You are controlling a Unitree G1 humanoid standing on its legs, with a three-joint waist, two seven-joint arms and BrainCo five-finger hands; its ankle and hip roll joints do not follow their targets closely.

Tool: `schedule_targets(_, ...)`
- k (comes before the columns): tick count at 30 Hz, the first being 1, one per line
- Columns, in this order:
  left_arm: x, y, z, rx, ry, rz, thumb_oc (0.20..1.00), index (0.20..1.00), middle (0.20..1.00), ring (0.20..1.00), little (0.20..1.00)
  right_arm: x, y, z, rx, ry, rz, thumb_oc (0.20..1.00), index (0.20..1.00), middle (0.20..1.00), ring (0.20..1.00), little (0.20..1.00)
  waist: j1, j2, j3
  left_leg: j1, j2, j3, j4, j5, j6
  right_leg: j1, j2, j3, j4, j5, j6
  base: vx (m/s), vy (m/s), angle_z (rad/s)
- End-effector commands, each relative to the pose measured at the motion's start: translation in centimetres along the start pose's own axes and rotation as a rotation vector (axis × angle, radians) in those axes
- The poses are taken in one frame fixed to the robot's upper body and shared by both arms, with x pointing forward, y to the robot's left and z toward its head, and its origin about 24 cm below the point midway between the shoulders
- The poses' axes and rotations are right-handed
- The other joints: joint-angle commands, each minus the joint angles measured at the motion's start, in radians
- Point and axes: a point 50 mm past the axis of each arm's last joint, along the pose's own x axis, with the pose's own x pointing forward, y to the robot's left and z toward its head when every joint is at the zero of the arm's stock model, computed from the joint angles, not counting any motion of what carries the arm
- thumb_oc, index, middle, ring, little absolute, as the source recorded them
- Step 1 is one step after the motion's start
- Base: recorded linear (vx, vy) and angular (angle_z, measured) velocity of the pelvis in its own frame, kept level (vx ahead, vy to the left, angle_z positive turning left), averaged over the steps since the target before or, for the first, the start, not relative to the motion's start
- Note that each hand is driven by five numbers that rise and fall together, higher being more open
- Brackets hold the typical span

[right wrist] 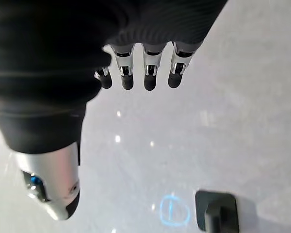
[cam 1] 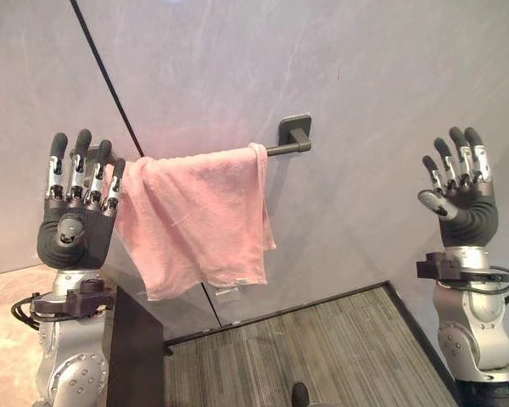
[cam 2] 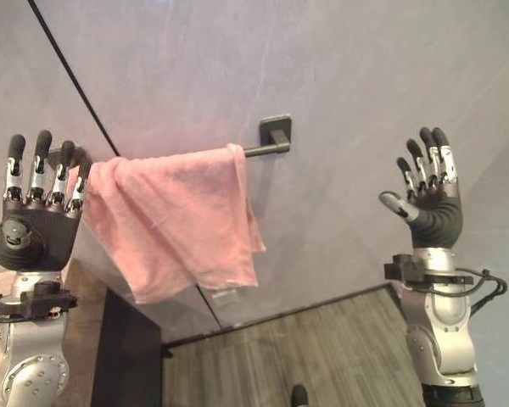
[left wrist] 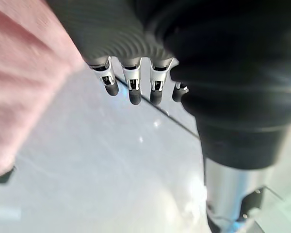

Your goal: Put brush and paste in cup on sink, flatten towel.

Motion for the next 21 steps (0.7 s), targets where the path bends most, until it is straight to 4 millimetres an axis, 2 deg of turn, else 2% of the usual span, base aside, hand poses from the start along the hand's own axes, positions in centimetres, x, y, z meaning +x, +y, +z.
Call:
schedule_targets(1,1.3,-1.0,2.9,0.138,-0.172,-0.115,1.0,1.0,1.0,1.0,1.0,0.5,-1.3,0.8,-0.075,-0.06,-0.041,1.0,1.0,1.0,1.0,1.0,0.009,-0.049,-0.057,-0.03,0.02,-0.015,0.007,0.051,-0.023,0.079,-0.113,0.012,-0.001,-0.065,0.089,0.0,0.0,0.0)
schedule_targets(4,1.2,-0.3,4.1,0.234,-0.272,-0.049,1.0,1.0,1.0,1.0,1.0,0.3,-2.2,0.9,-0.128,-0.062,-0.091,1.0,1.0,1.0,1.0,1.0,0.018,-0.047,-0.051,-0.038,0.02,-0.021,0.007,0.055,-0.026,0.076,-0.115,0.003,-0.001,-0.066,0.089,-0.01,-0.011,0.11)
schedule_targets(6,0.3,1.2,4.7,0.322,-0.306,0.076,1.0,1.0,1.0,1.0,1.0,-0.1,-2.9,1.3,-0.199,-0.071,-0.127,1.0,1.0,1.0,1.0,1.0,0.025,-0.046,-0.049,-0.044,0.019,-0.023,0.007,0.058,-0.027,0.073,-0.116,-0.002,-0.001,-0.066,0.089,0.0,-0.009,0.18)
schedule_targets(7,-0.7,2.7,5.4,0.432,-0.307,0.198,1.0,1.0,1.0,1.0,1.0,-0.4,-3.6,2.0,-0.335,-0.078,-0.143,1.0,1.0,1.0,1.0,1.0,0.029,-0.044,-0.047,-0.048,0.019,-0.025,0.007,0.061,-0.028,0.071,-0.116,-0.005,-0.001,-0.066,0.089,0.0,-0.006,0.09)
schedule_targets(8,-3.3,5.8,6.9,0.666,-0.249,0.41,1.0,1.0,1.0,1.0,1.0,-0.9,-4.8,3.6,-0.572,-0.103,-0.158,1.0,1.0,1.0,1.0,1.0,0.032,-0.04,-0.043,-0.054,0.019,-0.027,0.007,0.067,-0.029,0.067,-0.115,-0.007,-0.001,-0.064,0.089,0.01,-0.001,0.07)
schedule_targets(11,-6.2,8.4,7.5,0.838,-0.141,0.608,1.0,1.0,1.0,1.0,1.0,-1.5,-6.0,3.7,-0.643,-0.089,-0.224,1.0,1.0,1.0,1.0,1.0,0.036,-0.039,-0.042,-0.065,0.019,-0.03,0.007,0.068,-0.031,0.057,-0.115,-0.011,-0.001,-0.065,0.088,0.01,0.001,0.1)
schedule_targets(14,-6.6,8.8,8.0,0.946,-0.105,0.64,1.0,1.0,1.0,1.0,1.0,-1.1,-5.6,4.5,-0.733,-0.132,-0.206,1.0,1.0,1.0,1.0,1.0,0.037,-0.039,-0.039,-0.076,0.018,-0.032,0.007,0.071,-0.031,0.048,-0.115,-0.013,-0.001,-0.062,0.09,-0.01,0.002,0.1)
schedule_targets(17,-5.1,8.4,8.9,1.186,-0.045,0.526,1.0,1.0,1.0,1.0,1.0,0.4,-4.0,6.6,-0.846,-0.274,-0.12,1.0,1.0,1.0,1.0,1.0,0.038,-0.041,-0.039,-0.08,0.019,-0.03,0.007,0.063,-0.033,0.042,-0.118,-0.011,-0.001,-0.063,0.096,0.0,0.0,0.0)
schedule_targets(19,-4.7,8.2,9.1,1.225,-0.054,0.501,1.0,1.0,1.0,1.0,1.0,0.7,-3.4,6.8,-0.865,-0.306,-0.093,1.0,1.0,1.0,1.0,1.0,0.038,-0.044,-0.041,-0.082,0.02,-0.027,0.007,0.062,-0.032,0.037,-0.119,-0.007,-0.001,-0.059,0.098,0.0,0.0,0.0)
schedule_targets(20,-3.3,7.5,9.6,1.347,-0.044,0.399,1.0,1.0,1.0,1.0,1.0,1.5,-1.2,8.3,-0.954,-0.41,0.039,1.0,1.0,1.0,1.0,1.0,0.037,-0.046,-0.041,-0.083,0.02,-0.022,0.007,0.06,-0.032,0.031,-0.12,-0.004,-0.001,-0.055,0.102,0.0,0.0,0.0)
schedule_targets(21,-3.3,7.5,9.6,1.352,-0.045,0.402,1.0,1.0,1.0,1.0,1.0,1.5,-1.2,8.2,-0.954,-0.41,0.041,1.0,1.0,1.0,1.0,1.0,0.037,-0.046,-0.041,-0.084,0.02,-0.021,0.007,0.06,-0.032,0.03,-0.12,-0.002,-0.001,-0.055,0.103,0.0,0.0,0.0)
